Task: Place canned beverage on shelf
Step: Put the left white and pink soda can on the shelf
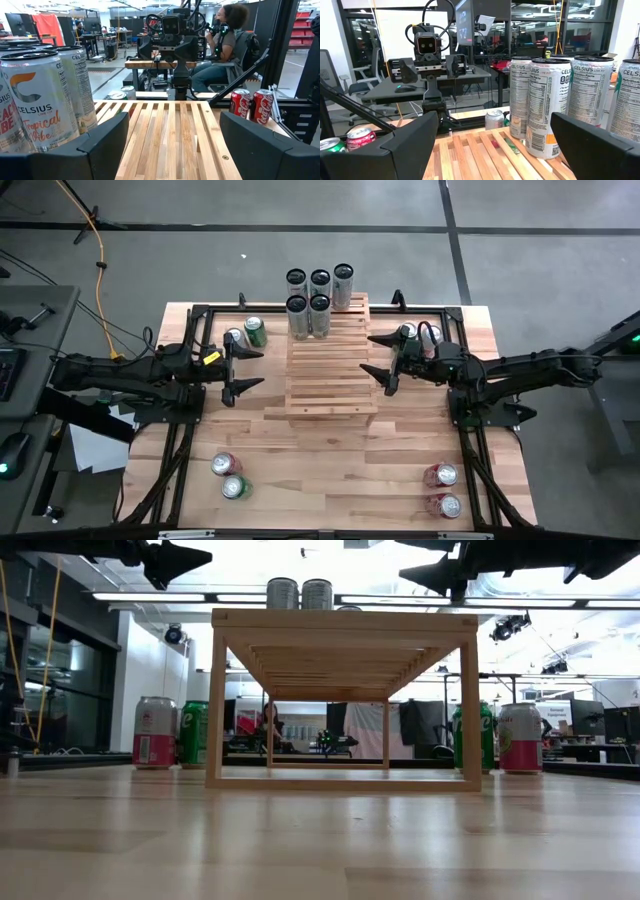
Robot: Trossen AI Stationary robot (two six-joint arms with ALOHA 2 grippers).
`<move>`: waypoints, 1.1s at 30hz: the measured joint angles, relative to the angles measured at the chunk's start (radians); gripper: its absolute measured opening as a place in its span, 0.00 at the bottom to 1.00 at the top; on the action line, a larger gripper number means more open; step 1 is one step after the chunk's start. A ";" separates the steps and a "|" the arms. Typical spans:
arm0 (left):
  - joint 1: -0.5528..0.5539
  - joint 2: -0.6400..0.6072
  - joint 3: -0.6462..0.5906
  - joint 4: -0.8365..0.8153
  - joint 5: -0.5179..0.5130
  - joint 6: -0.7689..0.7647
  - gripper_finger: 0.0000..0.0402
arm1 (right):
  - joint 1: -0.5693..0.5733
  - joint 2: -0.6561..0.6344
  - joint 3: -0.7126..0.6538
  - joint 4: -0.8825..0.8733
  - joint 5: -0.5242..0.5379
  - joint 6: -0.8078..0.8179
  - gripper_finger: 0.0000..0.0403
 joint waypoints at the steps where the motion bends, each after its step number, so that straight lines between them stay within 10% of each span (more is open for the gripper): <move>1: 0.000 0.000 0.000 0.000 0.000 0.000 0.76 | 0.000 0.000 0.000 0.000 0.000 0.000 0.93; 11: 0.000 0.010 0.000 -0.002 -0.020 -0.004 0.76 | 0.000 0.000 0.000 0.000 0.000 0.000 0.93; 21: 0.097 0.117 0.009 -0.214 -0.624 -0.122 0.76 | 0.000 0.000 0.000 0.000 0.000 0.000 0.93; 33: 0.455 0.265 0.085 -0.605 -0.541 -0.407 0.76 | 0.000 0.000 0.000 0.000 0.000 0.000 0.93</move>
